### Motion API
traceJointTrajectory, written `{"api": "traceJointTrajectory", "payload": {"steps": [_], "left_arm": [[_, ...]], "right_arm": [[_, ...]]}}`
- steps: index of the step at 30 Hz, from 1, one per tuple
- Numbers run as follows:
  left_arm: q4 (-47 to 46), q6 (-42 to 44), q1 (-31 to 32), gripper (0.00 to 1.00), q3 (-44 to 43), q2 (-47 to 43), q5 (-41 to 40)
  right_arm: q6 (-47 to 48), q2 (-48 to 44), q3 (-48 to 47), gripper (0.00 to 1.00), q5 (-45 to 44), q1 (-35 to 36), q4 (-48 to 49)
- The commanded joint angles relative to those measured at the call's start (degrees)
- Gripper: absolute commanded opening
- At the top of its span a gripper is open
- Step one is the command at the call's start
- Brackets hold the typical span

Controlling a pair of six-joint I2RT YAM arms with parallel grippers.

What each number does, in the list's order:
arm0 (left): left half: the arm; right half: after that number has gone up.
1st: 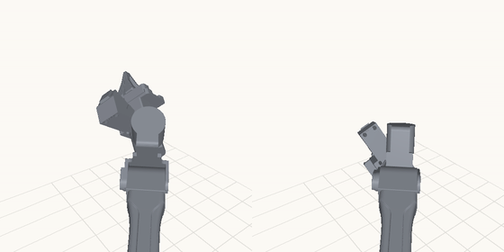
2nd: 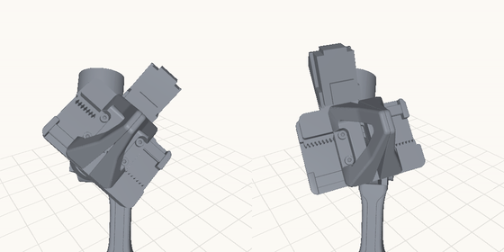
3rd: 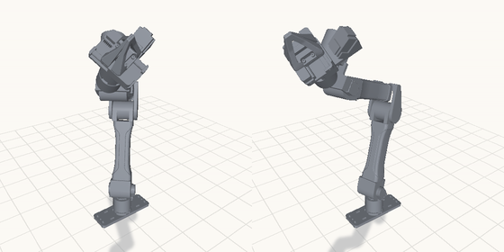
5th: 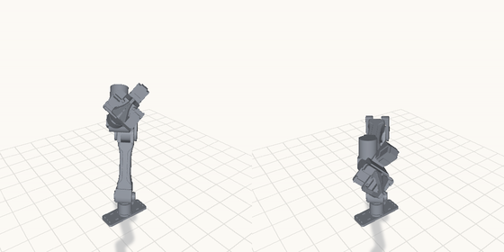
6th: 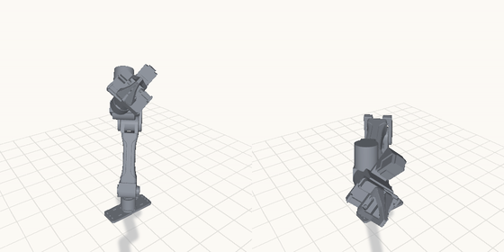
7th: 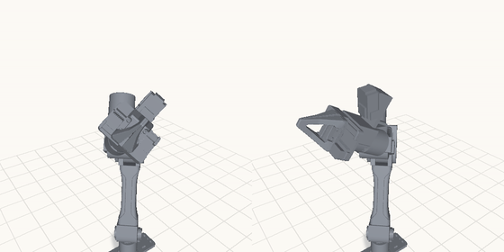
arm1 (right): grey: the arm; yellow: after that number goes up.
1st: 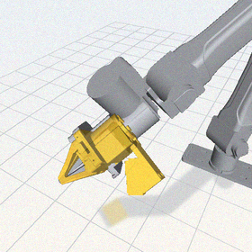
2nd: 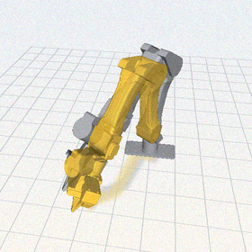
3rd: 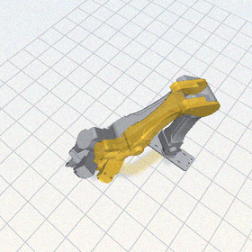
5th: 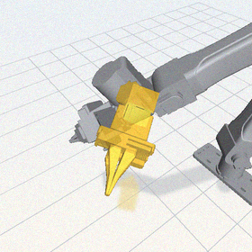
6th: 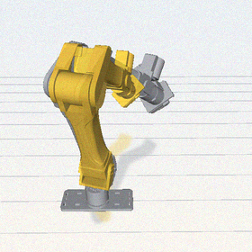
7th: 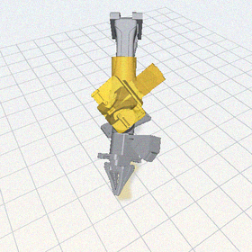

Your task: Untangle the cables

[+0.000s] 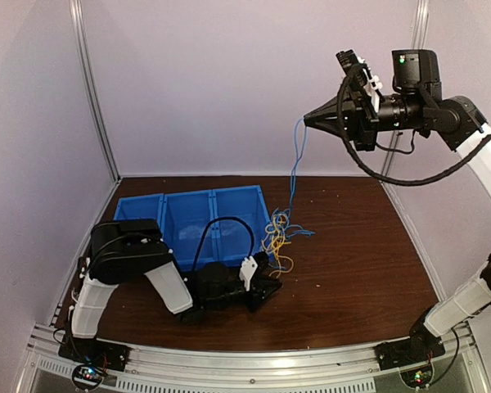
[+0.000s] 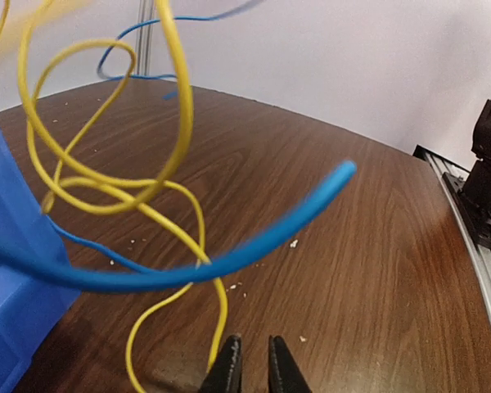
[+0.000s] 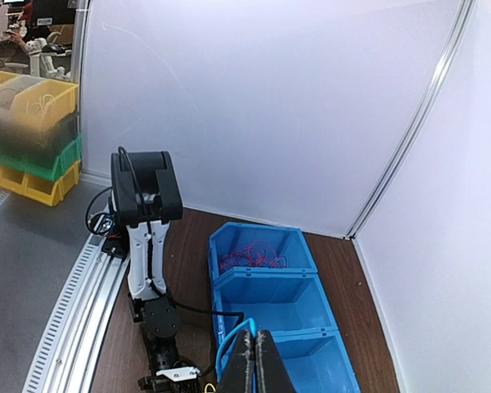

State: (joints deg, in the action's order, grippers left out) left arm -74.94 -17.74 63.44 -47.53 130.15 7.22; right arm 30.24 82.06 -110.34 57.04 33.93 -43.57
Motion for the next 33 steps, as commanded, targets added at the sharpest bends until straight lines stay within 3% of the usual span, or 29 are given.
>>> {"api": "traceJointTrajectory", "payload": {"steps": [1, 7, 12, 17, 24, 28, 31, 33], "left_arm": [[-2.6, -1.4, 0.1, 0.18, 5.5, -7.9, -1.1], [0.1, -0.4, 1.8, 0.27, 14.4, -21.5, -3.9], [7.9, 1.0, 3.4, 0.37, 14.7, -28.4, -8.7], [8.2, 7.4, 5.8, 0.52, 10.2, -29.3, -13.2], [10.6, 13.5, 5.9, 0.57, -2.3, -22.4, -15.9], [15.8, 14.5, 5.6, 0.53, -10.0, -17.0, -15.2], [16.0, 13.2, 4.7, 0.41, -12.3, -13.6, -13.9], [14.5, 11.9, 4.1, 0.28, -12.3, -11.5, -13.0]], "right_arm": [[1.0, -1.1, 5.3, 0.00, -1.1, -0.1, 0.6], [2.4, -3.8, 10.9, 0.00, -2.6, -0.1, 0.4], [2.3, -4.9, 14.9, 0.00, -1.8, -0.1, 0.9], [1.5, -5.5, 19.7, 0.00, -0.9, -0.2, 2.9], [0.9, -5.7, 21.2, 0.00, -0.2, -0.1, 3.9], [0.7, -6.3, 21.3, 0.00, 0.2, -0.1, 3.8], [1.0, -6.7, 19.4, 0.00, 0.1, -0.2, 2.7], [0.3, -7.0, 17.0, 0.00, 0.4, -0.7, 1.8]]}}
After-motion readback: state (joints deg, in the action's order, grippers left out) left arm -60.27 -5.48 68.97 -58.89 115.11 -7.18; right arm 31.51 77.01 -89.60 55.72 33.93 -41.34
